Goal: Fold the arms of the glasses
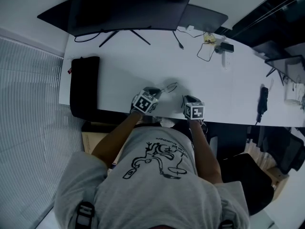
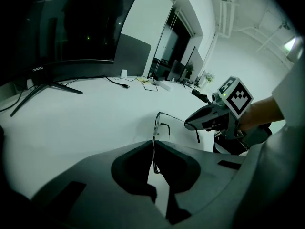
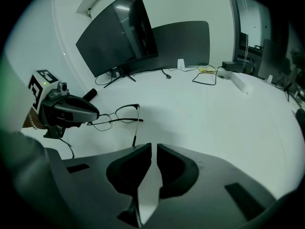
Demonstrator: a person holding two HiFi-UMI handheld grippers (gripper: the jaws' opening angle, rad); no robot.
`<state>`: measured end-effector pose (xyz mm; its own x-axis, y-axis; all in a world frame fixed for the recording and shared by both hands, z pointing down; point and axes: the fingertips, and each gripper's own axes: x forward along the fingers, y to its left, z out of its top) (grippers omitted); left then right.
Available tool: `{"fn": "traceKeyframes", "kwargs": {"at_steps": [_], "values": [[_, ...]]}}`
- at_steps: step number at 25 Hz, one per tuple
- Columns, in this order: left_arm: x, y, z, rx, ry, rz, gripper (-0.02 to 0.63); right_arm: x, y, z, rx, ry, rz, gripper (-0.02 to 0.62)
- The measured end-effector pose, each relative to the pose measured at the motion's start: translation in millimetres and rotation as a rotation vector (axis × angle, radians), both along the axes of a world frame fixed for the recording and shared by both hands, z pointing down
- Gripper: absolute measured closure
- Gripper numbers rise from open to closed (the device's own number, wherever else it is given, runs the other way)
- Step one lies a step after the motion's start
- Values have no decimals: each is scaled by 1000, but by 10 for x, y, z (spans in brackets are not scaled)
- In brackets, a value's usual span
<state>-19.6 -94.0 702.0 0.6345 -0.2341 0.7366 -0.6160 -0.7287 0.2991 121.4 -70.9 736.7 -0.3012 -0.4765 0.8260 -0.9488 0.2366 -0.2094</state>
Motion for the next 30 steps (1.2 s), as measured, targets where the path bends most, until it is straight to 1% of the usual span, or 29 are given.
{"fn": "traceKeyframes", "kwargs": {"at_steps": [4, 8, 11, 16, 22, 26, 30], "values": [[33, -1, 9, -1, -6, -1, 575, -80, 14, -25, 10, -20, -23, 551], [63, 9, 0, -2, -6, -2, 575, -137, 54, 2, -1, -25, -43, 551], [88, 20, 5, -4, -5, -4, 575, -155, 84, 35, -16, -22, -47, 551], [133, 31, -4, -9, -3, -5, 575, -207, 41, -29, -1, -36, -64, 551], [206, 49, -26, -11, 4, -1, 575, -236, 27, -23, -5, -41, -72, 552], [242, 77, -5, -13, 0, 9, 575, -324, -13, -242, 4, -50, -91, 552], [298, 107, -11, -14, 4, 17, 575, -358, 5, -200, 0, -58, -97, 552]]}}
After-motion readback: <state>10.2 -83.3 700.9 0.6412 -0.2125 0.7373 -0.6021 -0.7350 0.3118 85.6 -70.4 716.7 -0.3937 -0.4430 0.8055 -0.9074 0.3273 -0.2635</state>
